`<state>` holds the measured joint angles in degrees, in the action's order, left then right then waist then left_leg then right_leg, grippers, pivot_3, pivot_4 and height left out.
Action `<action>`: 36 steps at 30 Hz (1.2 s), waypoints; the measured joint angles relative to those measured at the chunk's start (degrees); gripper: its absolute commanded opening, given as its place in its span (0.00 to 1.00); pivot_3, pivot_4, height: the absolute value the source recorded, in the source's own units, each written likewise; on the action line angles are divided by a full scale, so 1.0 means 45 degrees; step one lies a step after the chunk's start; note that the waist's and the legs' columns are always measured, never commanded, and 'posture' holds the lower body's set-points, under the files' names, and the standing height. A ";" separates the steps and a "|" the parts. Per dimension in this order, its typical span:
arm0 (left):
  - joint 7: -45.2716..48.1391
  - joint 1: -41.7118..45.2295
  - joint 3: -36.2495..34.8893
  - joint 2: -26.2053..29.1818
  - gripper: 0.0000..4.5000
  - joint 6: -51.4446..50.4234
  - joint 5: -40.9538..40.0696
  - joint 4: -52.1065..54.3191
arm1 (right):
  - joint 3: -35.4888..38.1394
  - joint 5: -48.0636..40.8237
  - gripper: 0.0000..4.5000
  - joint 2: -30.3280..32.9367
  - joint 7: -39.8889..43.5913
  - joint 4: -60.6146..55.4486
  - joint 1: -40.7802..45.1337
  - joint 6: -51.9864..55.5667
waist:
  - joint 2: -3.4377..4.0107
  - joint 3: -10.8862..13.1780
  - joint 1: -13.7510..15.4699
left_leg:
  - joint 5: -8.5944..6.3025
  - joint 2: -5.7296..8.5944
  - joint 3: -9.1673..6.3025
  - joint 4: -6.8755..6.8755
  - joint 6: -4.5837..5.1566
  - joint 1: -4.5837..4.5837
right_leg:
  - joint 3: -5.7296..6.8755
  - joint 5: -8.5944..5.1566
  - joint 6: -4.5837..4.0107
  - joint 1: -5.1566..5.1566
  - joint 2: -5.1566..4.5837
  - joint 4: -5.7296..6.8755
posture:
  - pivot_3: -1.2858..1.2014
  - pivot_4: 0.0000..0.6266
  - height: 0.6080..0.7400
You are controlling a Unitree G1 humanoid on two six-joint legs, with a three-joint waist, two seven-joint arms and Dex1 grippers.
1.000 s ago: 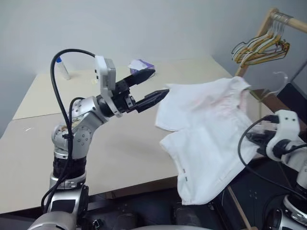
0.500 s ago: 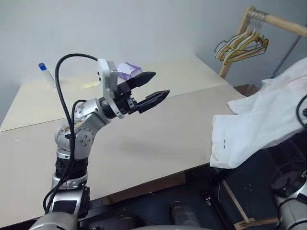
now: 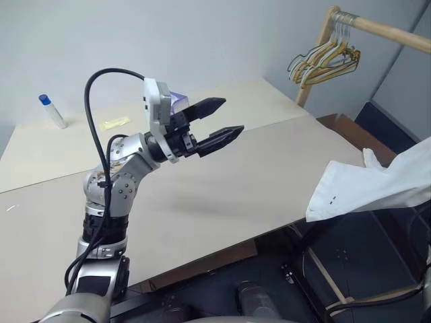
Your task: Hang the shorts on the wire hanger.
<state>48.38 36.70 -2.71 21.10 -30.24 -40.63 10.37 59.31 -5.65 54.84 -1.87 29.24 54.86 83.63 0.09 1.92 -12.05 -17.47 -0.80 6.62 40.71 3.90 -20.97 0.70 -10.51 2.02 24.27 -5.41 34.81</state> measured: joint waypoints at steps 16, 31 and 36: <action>-0.0406 -0.0130 -0.0443 0.0017 0.99 -0.0276 -0.0650 0.0582 | -0.0618 -0.0510 0.00 0.0531 -0.0150 0.2773 -0.0518 -0.3002 | -0.0025 0.0015 -0.0067 | -0.0003 -0.0004 0.0001 -0.0011 0.0005 0.0025 | -0.0035 -0.0004 0.0010 -0.0029 0.0019 -0.0030 | 0.45 0.00 1.00; -0.0625 -0.0309 -0.0576 0.0213 1.00 -0.0543 -0.0986 0.1020 | -0.2100 -0.1170 0.52 0.0576 -0.0278 0.3977 -0.1022 -0.4214 | -0.0025 0.0013 0.0043 | 0.0000 0.0012 0.0008 -0.0127 0.0013 0.0025 | -0.0099 0.0045 0.0090 -0.0047 0.0052 -0.0167 | 0.45 0.00 1.00; -0.0625 -0.0308 -0.0576 0.0225 1.00 -0.0539 -0.0983 0.1020 | -0.2639 -0.1353 0.92 -0.0243 -0.0406 0.1710 -0.1938 -0.3711 | -0.0009 0.0004 0.0154 | 0.0007 0.0016 0.0012 -0.0177 0.0003 0.0032 | -0.0106 0.0039 0.0101 -0.0035 0.0053 -0.0168 | 0.45 0.00 1.00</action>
<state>45.57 35.31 -5.31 22.12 -32.67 -45.05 14.96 47.43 -11.74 53.74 -3.70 36.94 46.14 66.93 0.05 1.94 -11.36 -17.44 -0.73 6.67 39.91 3.91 -20.83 0.23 -10.33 2.48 24.12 -5.17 34.05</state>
